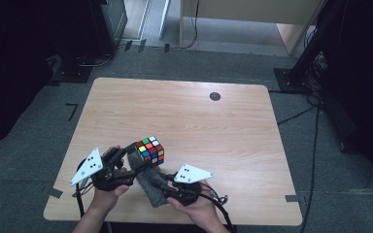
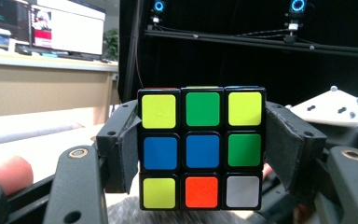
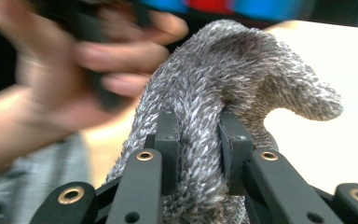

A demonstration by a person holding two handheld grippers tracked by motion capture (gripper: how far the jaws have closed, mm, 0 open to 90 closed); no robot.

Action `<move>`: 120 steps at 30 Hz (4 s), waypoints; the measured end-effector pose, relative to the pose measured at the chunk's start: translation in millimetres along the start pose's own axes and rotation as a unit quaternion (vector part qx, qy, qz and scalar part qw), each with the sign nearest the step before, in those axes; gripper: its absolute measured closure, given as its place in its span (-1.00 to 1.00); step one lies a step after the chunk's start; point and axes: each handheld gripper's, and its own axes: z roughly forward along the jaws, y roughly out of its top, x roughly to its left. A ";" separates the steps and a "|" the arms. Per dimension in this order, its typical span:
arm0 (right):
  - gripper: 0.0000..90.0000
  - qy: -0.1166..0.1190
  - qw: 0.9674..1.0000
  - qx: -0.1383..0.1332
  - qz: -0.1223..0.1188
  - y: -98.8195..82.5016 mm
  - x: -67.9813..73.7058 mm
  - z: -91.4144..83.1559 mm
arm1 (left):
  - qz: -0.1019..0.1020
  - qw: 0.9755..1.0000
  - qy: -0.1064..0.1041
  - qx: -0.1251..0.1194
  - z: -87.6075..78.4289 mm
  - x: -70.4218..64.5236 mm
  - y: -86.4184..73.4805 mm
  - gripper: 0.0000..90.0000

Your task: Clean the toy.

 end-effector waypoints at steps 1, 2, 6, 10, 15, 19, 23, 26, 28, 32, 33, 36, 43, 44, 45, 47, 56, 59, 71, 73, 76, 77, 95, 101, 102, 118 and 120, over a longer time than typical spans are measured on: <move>0.64 -0.024 1.000 0.005 0.001 -0.1 -6.8 -3.0 | -0.001 1.000 0.002 -0.001 -0.8 0.9 0.4 -0.23; 0.64 -0.042 0.999 0.008 0.005 -0.3 -12.5 -5.6 | -0.001 1.000 0.004 -0.001 -2.0 2.1 0.8 -0.23; 0.63 -0.123 0.992 0.020 0.035 -2.1 -45.0 -22.0 | 0.002 1.000 0.011 -0.002 -4.6 5.4 1.4 -0.23; 0.63 -0.199 0.979 0.053 0.011 -9.2 -65.6 -28.8 | 0.004 1.000 0.013 0.002 -3.7 6.2 -0.1 -0.23; 0.47 -0.213 0.973 0.083 0.030 -22.9 -80.9 -25.0 | 0.007 1.000 0.014 0.007 -1.4 5.3 -1.6 -0.23; 0.03 -0.215 0.973 0.072 0.041 -21.6 -85.5 -27.3 | 0.007 1.000 0.016 0.012 -0.9 6.0 -1.5 -0.23; -0.18 -0.230 0.973 0.027 0.023 -11.7 -80.6 -35.3 | 0.001 1.000 0.019 0.015 0.0 7.0 -2.4 -0.23; -0.28 -0.197 0.980 -0.012 0.033 -2.0 -69.9 -37.7 | -0.001 1.000 0.020 0.014 1.5 6.4 -3.2 -0.23; -0.34 -0.171 0.984 -0.035 0.029 3.9 -59.8 -36.1 | -0.001 1.000 0.022 0.014 2.6 5.3 -3.7 -0.23; -0.45 -0.139 0.988 -0.061 0.014 12.5 -35.5 -30.3 | 0.000 1.000 0.025 0.015 5.4 2.7 -4.4 -0.23; -0.46 -0.134 0.989 -0.064 0.009 14.2 -29.7 -28.8 | -0.001 1.000 0.025 0.015 6.4 2.2 -4.7 -0.23; -0.46 -0.124 0.989 -0.077 -0.002 17.3 -15.7 -25.7 | -0.002 0.999 0.029 0.014 10.7 -0.4 -5.5 -0.23; -0.53 -0.109 0.991 -0.083 -0.001 16.9 -0.7 -19.0 | -0.020 0.998 0.053 0.009 15.8 -5.7 -4.6 -0.23; -0.55 -0.107 0.991 -0.084 0.002 16.3 0.5 -17.9 | -0.025 0.998 0.056 0.009 16.6 -6.3 -4.8 -0.23; -0.57 -0.106 0.991 -0.086 0.001 15.9 1.5 -17.1 | -0.026 0.998 0.058 0.010 17.4 -7.3 -5.1 -0.23; -0.59 -0.109 0.990 -0.087 0.002 15.3 3.2 -15.4 | -0.027 0.998 0.057 0.010 19.8 -10.3 -6.1 -0.23; -0.62 -0.113 0.987 -0.111 0.007 12.9 11.4 -11.6 | -0.034 0.998 0.041 0.023 35.2 -30.9 -15.2 -0.23; -0.59 -0.120 0.986 -0.115 0.002 11.7 13.3 -10.1 | -0.037 0.998 0.035 0.027 38.4 -34.3 -17.6 -0.23; -0.24 -0.173 0.977 -0.117 -0.047 6.7 9.5 -13.2 | -0.075 0.996 0.020 0.049 38.8 -26.6 -19.1 -0.24; -0.23 -0.176 0.976 -0.115 -0.058 7.2 9.3 -13.4 | -0.078 0.996 0.015 0.051 38.5 -25.6 -18.5 -0.25; -0.23 -0.177 0.976 -0.110 -0.067 7.3 8.2 -13.9 | -0.090 0.995 0.007 0.050 38.3 -23.0 -16.6 -0.27; -0.23 -0.177 0.976 -0.109 -0.069 7.2 8.1 -13.9 | -0.089 0.995 0.006 0.052 37.5 -22.2 -15.6 -0.27; -0.23 -0.154 0.986 -0.051 0.027 22.9 -31.1 -41.2 | -0.041 0.993 0.095 0.058 19.3 22.9 -15.8 -0.24; -0.23 -0.136 0.989 -0.045 0.047 28.8 -35.9 -48.8 | 0.042 0.986 0.086 0.140 28.9 11.4 -23.2 -0.38; -0.23 -0.129 0.989 -0.044 0.051 29.9 -36.1 -49.8 | 0.060 0.983 0.082 0.153 30.7 8.8 -24.6 -0.41; -0.24 -0.046 0.995 0.003 0.087 32.6 -27.7 -37.8 | 0.212 0.962 0.042 0.166 35.1 -19.7 -32.0 -0.54; -0.24 -0.033 0.995 0.009 0.093 32.4 -27.4 -35.9 | 0.235 0.956 0.039 0.171 35.9 -23.5 -33.7 -0.53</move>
